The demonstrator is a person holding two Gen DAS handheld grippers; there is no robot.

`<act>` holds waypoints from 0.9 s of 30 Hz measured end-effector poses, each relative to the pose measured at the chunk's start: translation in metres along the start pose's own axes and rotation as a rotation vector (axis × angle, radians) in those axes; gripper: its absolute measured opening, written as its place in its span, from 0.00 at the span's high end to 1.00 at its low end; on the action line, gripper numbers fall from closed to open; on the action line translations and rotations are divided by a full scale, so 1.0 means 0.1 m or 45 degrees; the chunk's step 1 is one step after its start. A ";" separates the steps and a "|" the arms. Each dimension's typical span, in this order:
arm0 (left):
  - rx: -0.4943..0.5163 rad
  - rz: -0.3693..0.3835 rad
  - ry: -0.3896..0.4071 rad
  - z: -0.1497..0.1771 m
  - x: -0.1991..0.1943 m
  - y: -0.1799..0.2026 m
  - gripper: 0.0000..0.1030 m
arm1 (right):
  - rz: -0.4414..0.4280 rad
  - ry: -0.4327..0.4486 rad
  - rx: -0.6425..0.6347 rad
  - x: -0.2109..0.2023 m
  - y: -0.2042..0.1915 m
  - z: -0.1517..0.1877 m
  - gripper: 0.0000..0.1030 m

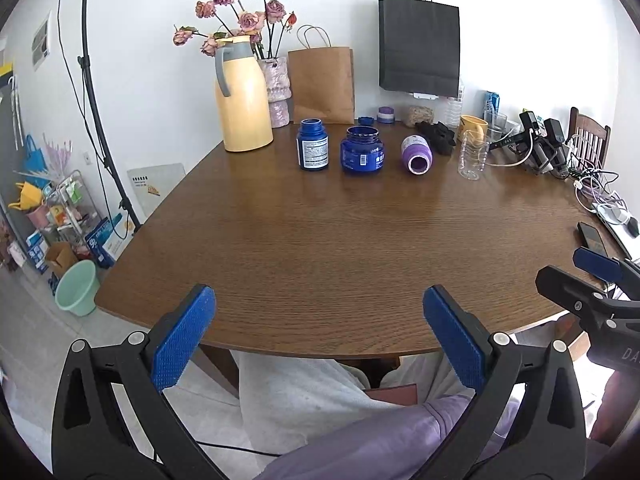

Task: Flip cup upright

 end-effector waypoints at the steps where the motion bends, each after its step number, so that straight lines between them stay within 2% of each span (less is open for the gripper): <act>1: 0.001 -0.002 0.000 0.00 0.00 0.00 0.00 | 0.001 -0.001 -0.003 0.00 0.00 0.00 0.10; 27: 0.002 -0.009 0.002 0.03 -0.01 0.00 0.00 | 0.025 -0.024 0.009 0.03 0.03 0.00 0.10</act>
Point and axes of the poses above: each gripper's, at about its wrist camera, not at the fingertips, and x roughly the way its jaws point, y to its right, z to its underside, the point moved 1 cm from there along x, roughly the way its jaws point, and after that the axes turned 2 degrees about -x, right-handed, at the moved point
